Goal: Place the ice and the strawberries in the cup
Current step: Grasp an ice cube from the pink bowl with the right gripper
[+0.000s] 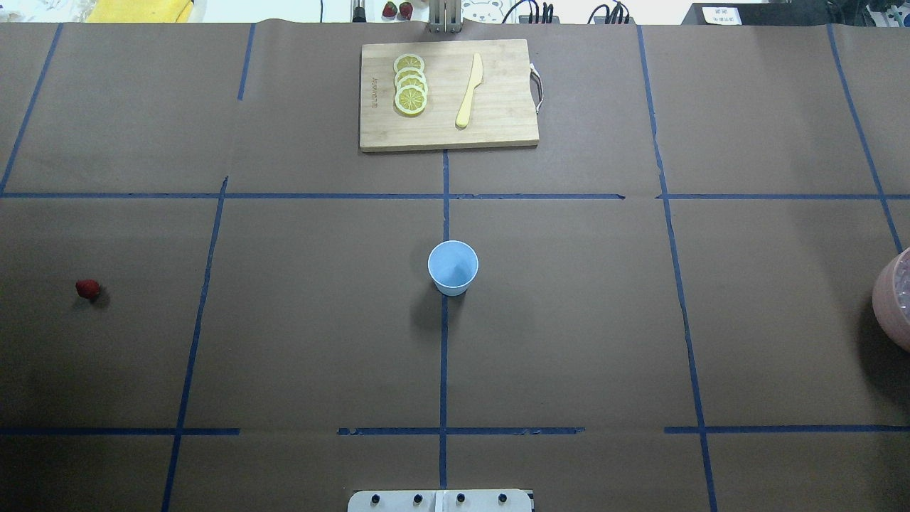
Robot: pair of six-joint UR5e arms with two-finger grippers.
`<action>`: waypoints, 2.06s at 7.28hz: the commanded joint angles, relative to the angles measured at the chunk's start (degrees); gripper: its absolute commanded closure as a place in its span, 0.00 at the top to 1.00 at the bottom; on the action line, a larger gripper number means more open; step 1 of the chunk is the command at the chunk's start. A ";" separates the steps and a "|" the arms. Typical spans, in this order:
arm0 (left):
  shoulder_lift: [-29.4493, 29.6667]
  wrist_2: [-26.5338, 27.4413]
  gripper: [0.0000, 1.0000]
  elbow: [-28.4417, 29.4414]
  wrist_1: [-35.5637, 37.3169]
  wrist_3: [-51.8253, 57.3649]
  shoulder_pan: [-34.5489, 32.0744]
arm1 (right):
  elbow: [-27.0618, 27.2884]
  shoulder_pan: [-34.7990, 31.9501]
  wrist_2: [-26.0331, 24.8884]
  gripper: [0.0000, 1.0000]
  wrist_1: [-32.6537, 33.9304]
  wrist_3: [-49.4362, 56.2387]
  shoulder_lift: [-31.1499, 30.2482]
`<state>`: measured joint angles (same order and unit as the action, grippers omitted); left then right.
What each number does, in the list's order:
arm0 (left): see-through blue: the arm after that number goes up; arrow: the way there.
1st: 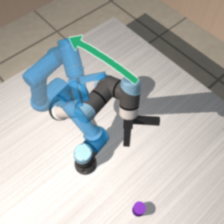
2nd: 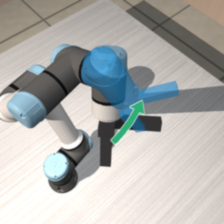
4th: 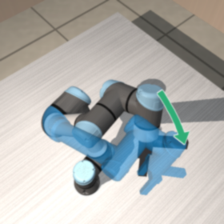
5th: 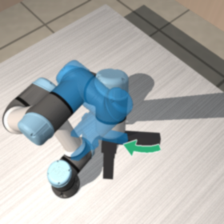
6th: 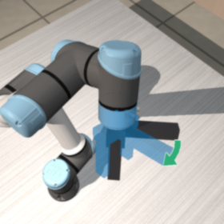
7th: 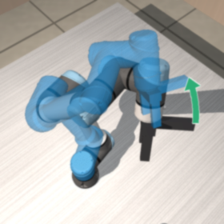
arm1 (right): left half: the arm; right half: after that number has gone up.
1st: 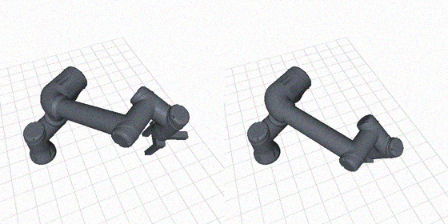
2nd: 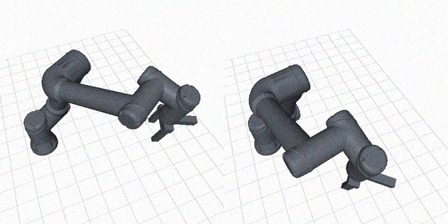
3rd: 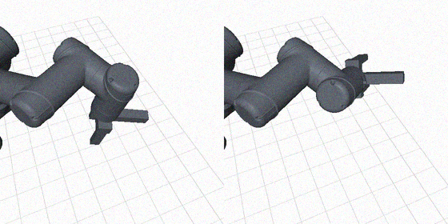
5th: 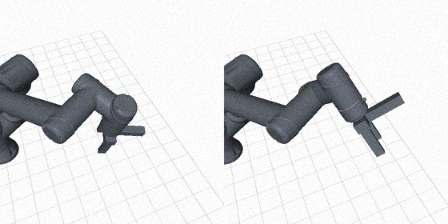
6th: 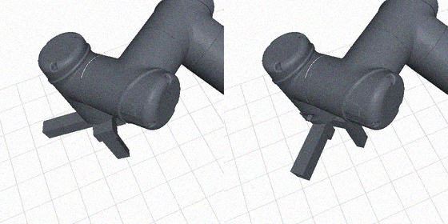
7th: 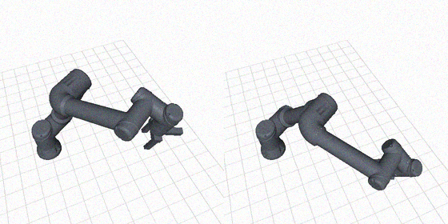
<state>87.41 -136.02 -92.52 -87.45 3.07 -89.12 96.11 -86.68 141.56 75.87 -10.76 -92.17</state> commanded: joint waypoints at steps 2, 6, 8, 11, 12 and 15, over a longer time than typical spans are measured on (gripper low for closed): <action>0.04 -0.03 1.00 -0.11 -0.01 0.01 -0.09 | 0.22 1.86 -4.96 0.99 -4.47 2.47 -2.38; 0.04 -0.03 1.00 -0.38 -0.01 0.01 -0.09 | 7.48 10.70 -9.17 0.98 -5.21 3.99 -8.62; 0.04 -0.03 1.00 -0.38 -0.01 0.09 -0.09 | 7.34 11.88 -9.02 0.98 -5.21 6.43 -11.26; -0.05 -0.03 1.00 -0.38 -0.01 0.09 -0.09 | 3.58 11.45 -9.10 0.94 -5.03 12.29 -10.75; -0.05 -0.03 1.00 -0.38 -0.01 0.09 -0.09 | 1.55 10.75 -9.28 0.93 -5.03 14.43 -9.01; 0.04 -0.03 1.00 -0.46 -0.01 0.09 -0.09 | 0.83 11.00 -10.42 0.88 -5.03 17.34 -8.81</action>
<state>87.42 -136.05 -92.93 -87.45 3.16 -89.19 97.16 -75.75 131.54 70.84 5.04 -100.99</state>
